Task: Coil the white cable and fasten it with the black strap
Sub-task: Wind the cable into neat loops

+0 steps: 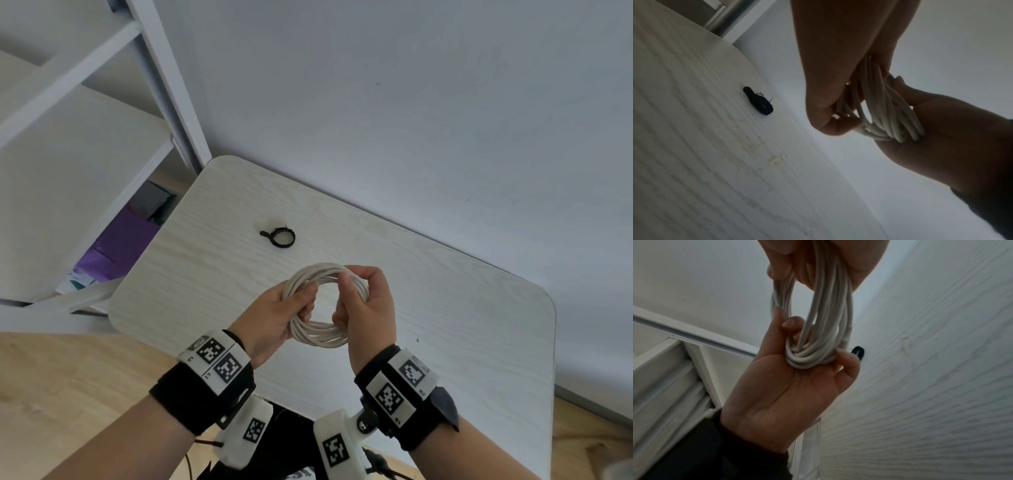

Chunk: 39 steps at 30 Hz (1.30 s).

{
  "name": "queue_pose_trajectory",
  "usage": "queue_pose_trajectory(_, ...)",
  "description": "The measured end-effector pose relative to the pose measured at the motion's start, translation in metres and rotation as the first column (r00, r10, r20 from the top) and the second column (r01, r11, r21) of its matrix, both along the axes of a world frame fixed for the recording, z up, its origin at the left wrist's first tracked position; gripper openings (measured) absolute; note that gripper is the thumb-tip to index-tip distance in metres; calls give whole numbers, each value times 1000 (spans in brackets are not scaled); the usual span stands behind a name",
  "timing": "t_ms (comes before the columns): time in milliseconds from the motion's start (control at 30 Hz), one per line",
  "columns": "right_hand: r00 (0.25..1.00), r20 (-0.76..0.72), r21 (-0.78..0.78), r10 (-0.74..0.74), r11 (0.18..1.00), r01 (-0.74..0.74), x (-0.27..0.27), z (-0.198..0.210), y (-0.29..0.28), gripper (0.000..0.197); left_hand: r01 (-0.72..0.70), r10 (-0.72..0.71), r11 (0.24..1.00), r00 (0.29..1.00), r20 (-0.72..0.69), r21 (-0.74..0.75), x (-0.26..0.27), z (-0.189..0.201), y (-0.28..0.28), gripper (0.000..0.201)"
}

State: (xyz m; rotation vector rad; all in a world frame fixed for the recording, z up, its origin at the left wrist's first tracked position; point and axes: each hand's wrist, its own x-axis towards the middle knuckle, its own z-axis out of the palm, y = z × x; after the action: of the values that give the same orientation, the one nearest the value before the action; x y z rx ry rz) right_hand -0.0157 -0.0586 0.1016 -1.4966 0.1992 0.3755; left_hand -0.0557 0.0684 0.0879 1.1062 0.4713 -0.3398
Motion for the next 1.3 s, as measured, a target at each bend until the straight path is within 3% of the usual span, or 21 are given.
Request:
queue_pose_trajectory(233, 996, -60, 53, 72, 996, -69, -5, -5, -4, 12, -79, 73, 986, 996, 43, 146, -3, -9, -2, 28)
queue_pose_trajectory(400, 996, -82, 39, -18, 999, 22, -10, -9, 5, 8, -145, 148, 986, 989, -31, 80, -3, -11, -5, 28)
queue_pose_trajectory(567, 996, -84, 34, -17, 999, 20, -10, -11, 9, 10, -156, 156, 988, 982, -105, 6, -2, -10, -1, 29)
queue_pose_trajectory(700, 996, -86, 30, -10, 999, 12, -9, -12, 8, 9, -145, 149, 988, 986, -72, 59, -2, -11, 0, 30)
queue_pose_trajectory(1000, 987, -54, 12, 150, 989, -149, 1, -16, 8, 12, -246, 247, 969, 969, -4, 24, -6, -13, 2, 20)
queue_pose_trajectory(1167, 984, -112, 83, 138, 988, -129, -1, -17, 14, 7, -227, 228, 971, 974, 6, 70, -4, -15, 6, 23)
queue_pose_trajectory(1300, 988, -125, 82, 96, 993, -86, 0, -12, 16, 8, -131, 131, 983, 991, 9, 130, -4, -17, 9, 35)
